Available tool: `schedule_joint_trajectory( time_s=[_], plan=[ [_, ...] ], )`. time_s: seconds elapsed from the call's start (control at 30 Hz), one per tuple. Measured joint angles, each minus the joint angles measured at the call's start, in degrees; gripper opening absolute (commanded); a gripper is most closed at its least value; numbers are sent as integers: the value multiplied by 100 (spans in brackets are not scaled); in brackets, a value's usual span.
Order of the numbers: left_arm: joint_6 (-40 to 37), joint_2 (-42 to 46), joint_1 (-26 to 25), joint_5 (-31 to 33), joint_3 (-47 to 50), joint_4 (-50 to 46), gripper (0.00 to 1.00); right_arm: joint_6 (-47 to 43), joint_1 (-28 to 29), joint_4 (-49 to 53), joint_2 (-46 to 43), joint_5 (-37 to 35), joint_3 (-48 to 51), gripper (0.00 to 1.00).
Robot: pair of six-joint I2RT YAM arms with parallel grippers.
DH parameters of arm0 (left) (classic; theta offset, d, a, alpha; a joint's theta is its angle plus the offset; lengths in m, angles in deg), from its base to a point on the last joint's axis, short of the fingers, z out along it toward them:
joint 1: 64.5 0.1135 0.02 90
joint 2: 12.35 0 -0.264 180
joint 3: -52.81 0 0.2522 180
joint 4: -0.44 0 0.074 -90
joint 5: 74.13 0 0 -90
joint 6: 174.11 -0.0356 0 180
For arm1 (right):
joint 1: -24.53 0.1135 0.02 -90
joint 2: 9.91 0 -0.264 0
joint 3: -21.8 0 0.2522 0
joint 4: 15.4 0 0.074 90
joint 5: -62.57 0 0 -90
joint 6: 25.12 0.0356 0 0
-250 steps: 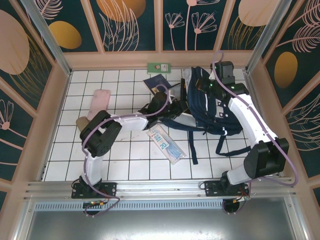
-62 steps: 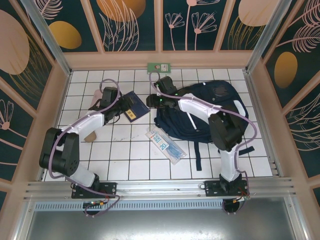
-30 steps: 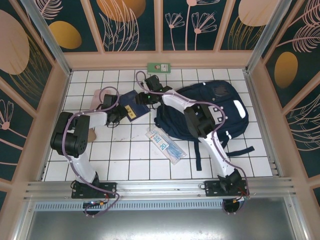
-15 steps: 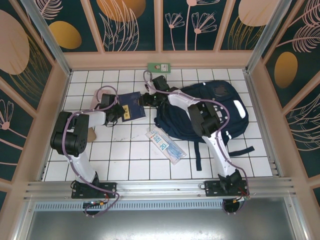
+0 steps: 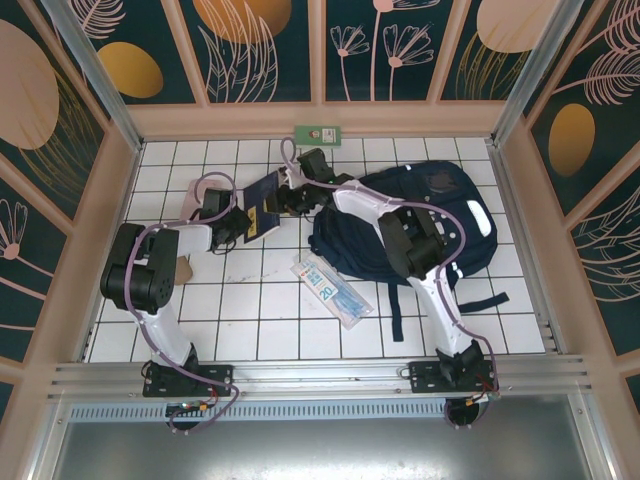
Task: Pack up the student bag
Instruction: Pick up the book from the center of the table, then pass the book.
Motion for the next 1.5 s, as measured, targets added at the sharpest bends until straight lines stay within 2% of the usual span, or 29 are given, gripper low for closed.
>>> schedule_joint_trajectory(
  time_s=[0.1, 0.2, 0.3, 0.4, 0.47, 0.7, 0.73, 0.87, 1.17, 1.3, 1.5],
  plan=[
    [0, 0, -11, -96, 11, 17, 17, 46, 142, 37, 11, -35, 0, 41],
    [0, 0, -11, -114, 15, 17, 18, 66, 212, 37, 26, -153, -2, 36],
    [0, 9, -11, -120, 15, 13, 19, 125, 210, 94, 33, -332, 0, 24],
    [-2, 50, -11, -129, 20, -46, 22, 203, 192, 160, 35, -553, 31, 6],
    [-13, 140, -13, -133, 42, -195, 29, 293, 144, 129, 0, -643, 199, 0],
    [-70, 879, -79, -332, 76, -691, 58, 422, -101, -140, -426, -691, 1047, 0],
    [-74, 1019, -57, -426, 70, -695, 65, 448, -151, -190, -570, -667, 1143, 0],
    [44, 1384, 107, -1038, 37, -514, 77, 592, -417, -487, -1228, -461, 1526, 0],
    [658, 1451, 221, -2538, -28, 595, 76, 1156, -866, -1545, -2168, 426, 1860, 0],
    [986, 1451, 221, -2994, -59, 1178, 74, 1458, -874, -1991, -2214, 789, 1989, 0],
    [1436, 1432, 221, -3464, -61, 1958, 66, 2031, -868, -2623, -2214, 1154, 2332, 0]
  ],
)
